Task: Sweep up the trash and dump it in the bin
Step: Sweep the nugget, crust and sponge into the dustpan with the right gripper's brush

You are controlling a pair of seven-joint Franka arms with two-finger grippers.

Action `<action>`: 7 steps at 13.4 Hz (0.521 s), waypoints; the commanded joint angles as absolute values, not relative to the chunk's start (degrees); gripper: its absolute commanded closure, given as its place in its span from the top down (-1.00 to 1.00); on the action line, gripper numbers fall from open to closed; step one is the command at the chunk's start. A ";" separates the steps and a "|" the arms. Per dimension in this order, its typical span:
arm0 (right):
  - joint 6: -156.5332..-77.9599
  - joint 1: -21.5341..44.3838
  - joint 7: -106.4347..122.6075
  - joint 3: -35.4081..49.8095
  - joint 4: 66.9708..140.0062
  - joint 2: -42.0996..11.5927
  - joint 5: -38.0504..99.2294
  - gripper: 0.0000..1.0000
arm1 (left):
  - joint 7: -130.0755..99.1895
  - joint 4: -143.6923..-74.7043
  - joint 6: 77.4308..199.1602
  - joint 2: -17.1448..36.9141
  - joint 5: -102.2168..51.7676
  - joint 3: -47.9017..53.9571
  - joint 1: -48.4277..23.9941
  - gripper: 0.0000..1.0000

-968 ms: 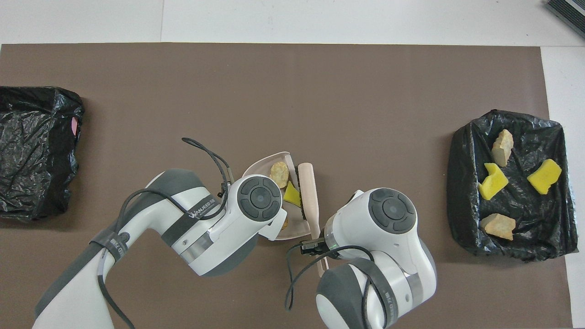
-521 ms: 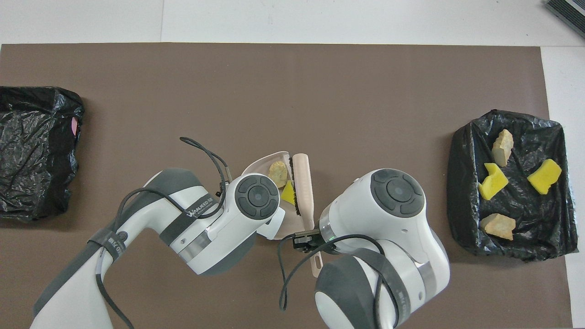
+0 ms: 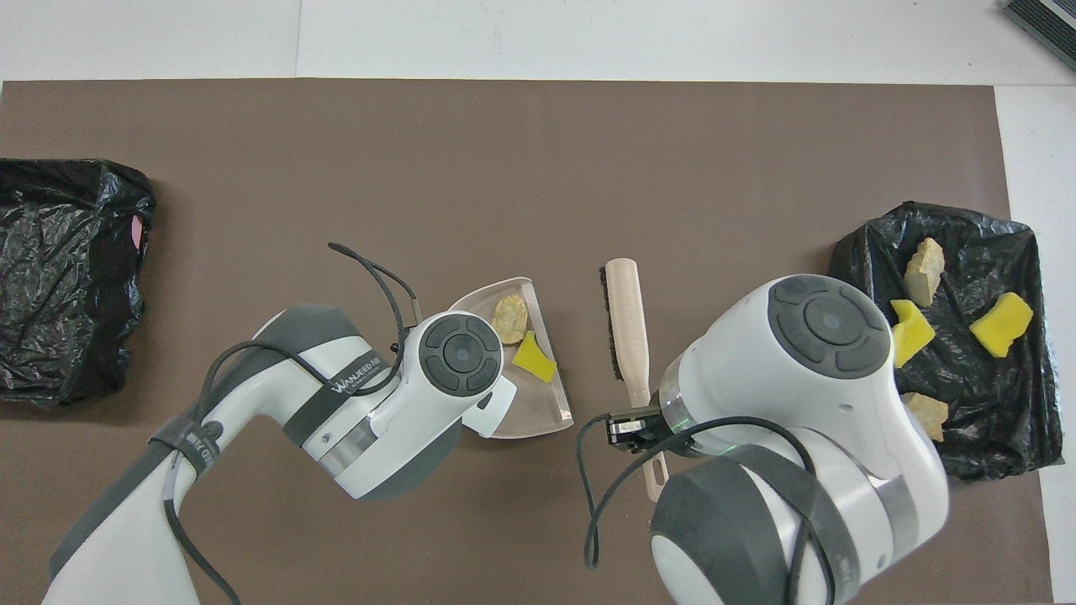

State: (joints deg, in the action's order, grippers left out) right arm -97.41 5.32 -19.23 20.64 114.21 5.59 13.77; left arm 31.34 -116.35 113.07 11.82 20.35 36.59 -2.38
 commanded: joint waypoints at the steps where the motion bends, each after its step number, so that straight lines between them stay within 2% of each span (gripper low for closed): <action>1: -97.12 3.00 -16.19 21.09 117.67 8.43 12.31 -1.00 | 37.60 -116.98 113.56 8.54 19.34 34.90 -1.23 -1.00; 7: -97.73 0.97 -12.74 21.27 121.20 10.72 11.60 -1.00 | 48.75 -117.33 113.12 1.07 17.58 27.35 -2.37 -1.00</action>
